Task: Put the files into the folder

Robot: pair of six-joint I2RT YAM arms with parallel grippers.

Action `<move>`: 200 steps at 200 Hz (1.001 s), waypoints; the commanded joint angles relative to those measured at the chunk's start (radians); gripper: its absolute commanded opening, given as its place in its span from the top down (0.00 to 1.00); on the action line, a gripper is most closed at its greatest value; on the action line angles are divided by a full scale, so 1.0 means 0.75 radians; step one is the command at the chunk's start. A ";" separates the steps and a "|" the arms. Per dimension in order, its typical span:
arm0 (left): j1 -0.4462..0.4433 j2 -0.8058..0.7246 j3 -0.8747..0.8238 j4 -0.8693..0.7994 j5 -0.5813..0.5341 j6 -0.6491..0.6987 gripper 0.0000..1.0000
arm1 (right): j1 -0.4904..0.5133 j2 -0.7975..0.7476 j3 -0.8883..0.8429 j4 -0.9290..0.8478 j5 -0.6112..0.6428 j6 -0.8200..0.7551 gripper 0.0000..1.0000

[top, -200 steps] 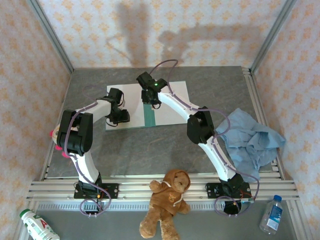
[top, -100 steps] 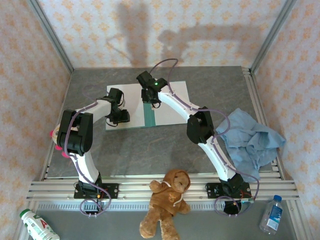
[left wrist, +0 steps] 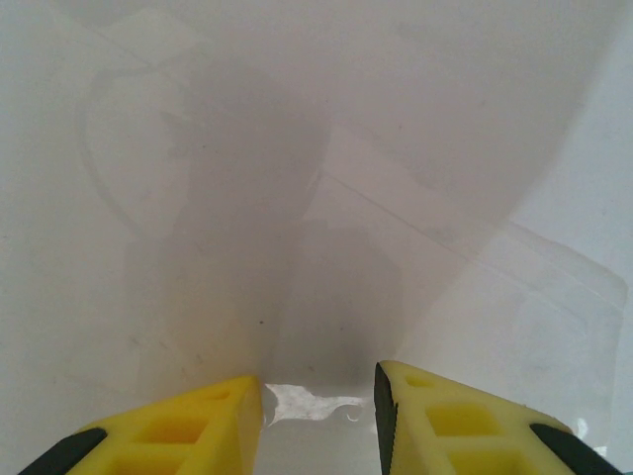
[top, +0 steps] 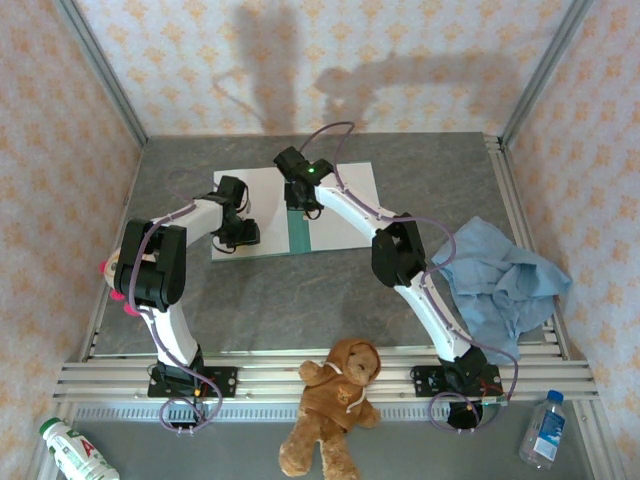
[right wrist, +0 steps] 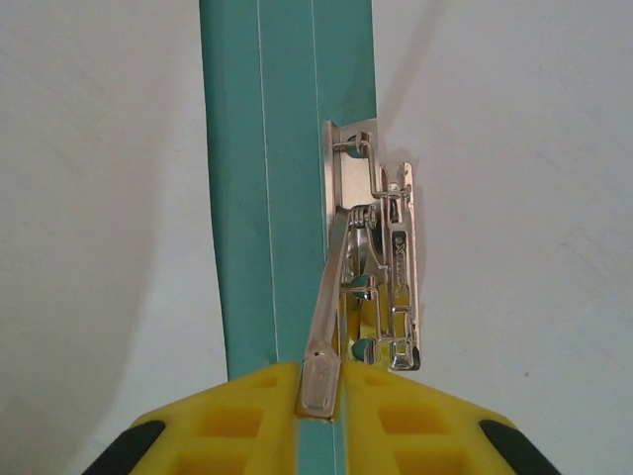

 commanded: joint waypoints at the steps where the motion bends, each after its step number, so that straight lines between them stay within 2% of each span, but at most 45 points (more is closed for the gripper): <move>1: -0.007 0.041 0.025 -0.058 -0.018 0.020 0.64 | -0.007 0.005 0.055 -0.037 0.040 -0.002 0.82; 107: -0.007 0.053 0.027 -0.065 -0.016 0.019 0.64 | -0.007 0.008 0.094 -0.066 0.051 -0.013 0.79; 200: -0.007 0.060 0.034 -0.071 -0.012 0.020 0.63 | -0.010 0.016 0.089 -0.070 0.053 -0.006 0.83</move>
